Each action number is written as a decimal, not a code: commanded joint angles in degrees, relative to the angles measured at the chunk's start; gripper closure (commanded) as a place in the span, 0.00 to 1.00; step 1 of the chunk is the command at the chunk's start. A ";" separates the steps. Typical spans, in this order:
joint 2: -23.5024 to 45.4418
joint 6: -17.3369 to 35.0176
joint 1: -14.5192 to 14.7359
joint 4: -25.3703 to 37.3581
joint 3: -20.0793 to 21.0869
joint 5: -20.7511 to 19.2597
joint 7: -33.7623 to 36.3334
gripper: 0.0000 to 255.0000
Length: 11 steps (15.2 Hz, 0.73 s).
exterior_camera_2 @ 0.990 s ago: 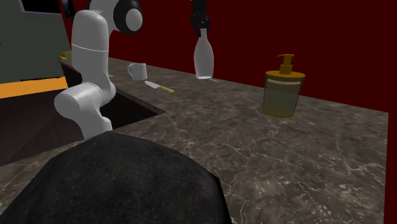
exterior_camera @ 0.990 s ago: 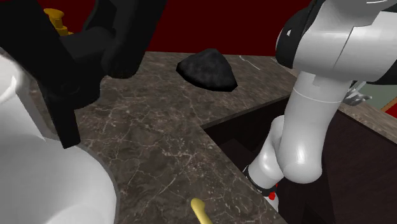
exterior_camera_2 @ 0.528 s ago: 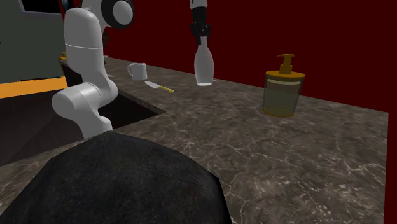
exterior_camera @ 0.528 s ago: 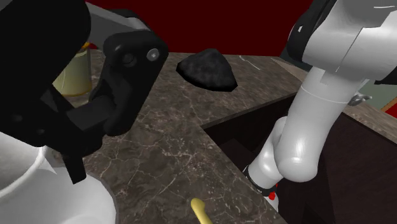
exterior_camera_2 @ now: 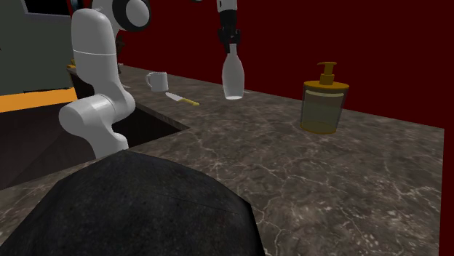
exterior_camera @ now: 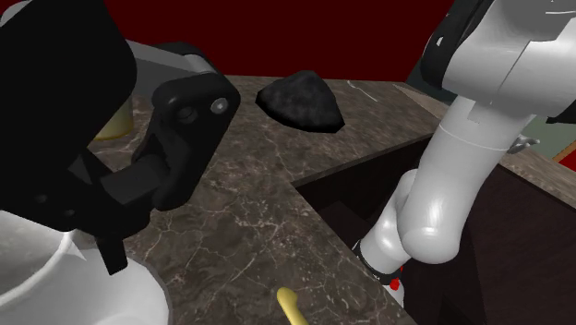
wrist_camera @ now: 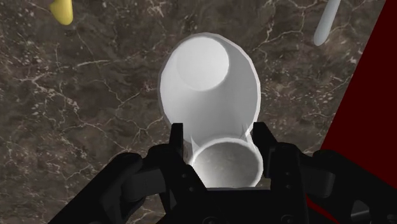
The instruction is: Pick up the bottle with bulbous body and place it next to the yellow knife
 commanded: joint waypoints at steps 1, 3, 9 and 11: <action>-0.02 0.01 -0.01 0.01 0.00 0.00 0.00 0.00; -0.01 0.01 0.00 0.01 0.00 0.00 0.00 0.00; 6.00 -8.89 8.26 11.59 -0.82 -6.27 2.39 0.00; 7.71 -11.51 11.33 15.31 -1.55 -8.17 2.80 0.00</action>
